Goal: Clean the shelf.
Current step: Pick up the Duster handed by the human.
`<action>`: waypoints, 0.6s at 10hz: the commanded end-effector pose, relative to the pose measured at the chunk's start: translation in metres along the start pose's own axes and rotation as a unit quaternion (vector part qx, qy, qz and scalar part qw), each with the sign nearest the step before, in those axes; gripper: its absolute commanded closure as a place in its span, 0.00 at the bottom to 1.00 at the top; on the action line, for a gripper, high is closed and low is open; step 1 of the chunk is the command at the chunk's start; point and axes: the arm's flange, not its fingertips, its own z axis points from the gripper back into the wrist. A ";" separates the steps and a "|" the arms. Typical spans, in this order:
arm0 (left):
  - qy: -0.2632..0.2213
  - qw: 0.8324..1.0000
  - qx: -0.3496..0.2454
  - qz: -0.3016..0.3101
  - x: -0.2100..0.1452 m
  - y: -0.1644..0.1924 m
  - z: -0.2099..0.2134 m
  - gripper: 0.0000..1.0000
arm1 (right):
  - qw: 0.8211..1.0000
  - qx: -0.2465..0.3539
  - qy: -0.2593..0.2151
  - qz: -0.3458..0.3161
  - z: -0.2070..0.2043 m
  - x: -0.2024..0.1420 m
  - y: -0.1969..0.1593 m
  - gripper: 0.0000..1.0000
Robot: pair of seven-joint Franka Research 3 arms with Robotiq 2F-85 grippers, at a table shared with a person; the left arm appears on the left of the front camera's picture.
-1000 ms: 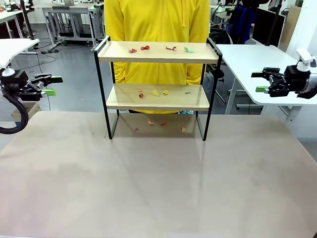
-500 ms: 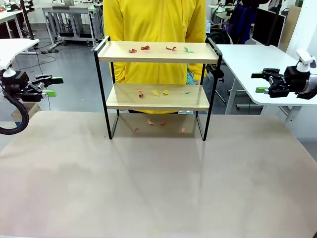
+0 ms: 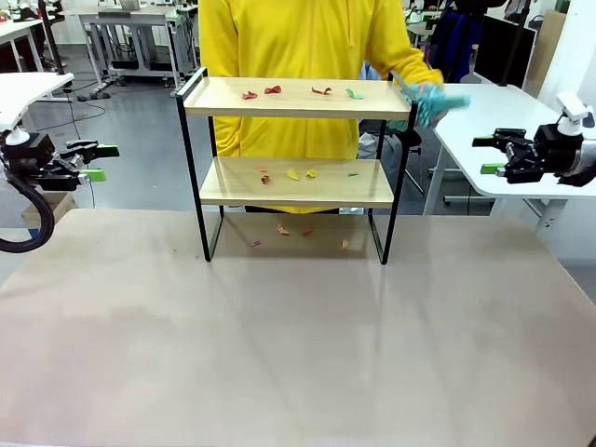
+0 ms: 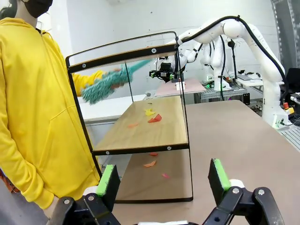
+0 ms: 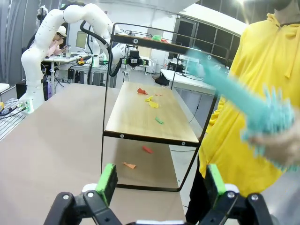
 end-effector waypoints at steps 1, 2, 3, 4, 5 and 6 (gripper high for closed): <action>0.002 1.000 0.000 -0.003 0.003 0.000 0.000 0.00 | 1.000 -0.001 -0.001 0.003 0.000 0.003 0.000 0.00; 0.002 1.000 0.000 -0.003 0.003 0.000 0.000 0.00 | 1.000 -0.001 -0.001 0.003 0.000 0.003 0.000 0.00; 0.002 1.000 0.000 -0.003 0.003 0.000 0.000 0.00 | 1.000 -0.001 -0.001 0.003 0.000 0.003 0.000 0.00; 0.002 1.000 0.000 -0.003 0.003 0.000 0.000 0.00 | 1.000 -0.001 -0.001 0.003 0.000 0.003 0.000 0.00; 0.002 1.000 0.000 -0.003 0.003 0.000 0.000 0.00 | 1.000 -0.001 -0.001 0.003 0.000 0.003 0.000 0.00; 0.002 1.000 0.000 -0.003 0.003 0.000 0.000 0.00 | 1.000 -0.001 -0.001 0.003 0.000 0.003 0.000 0.00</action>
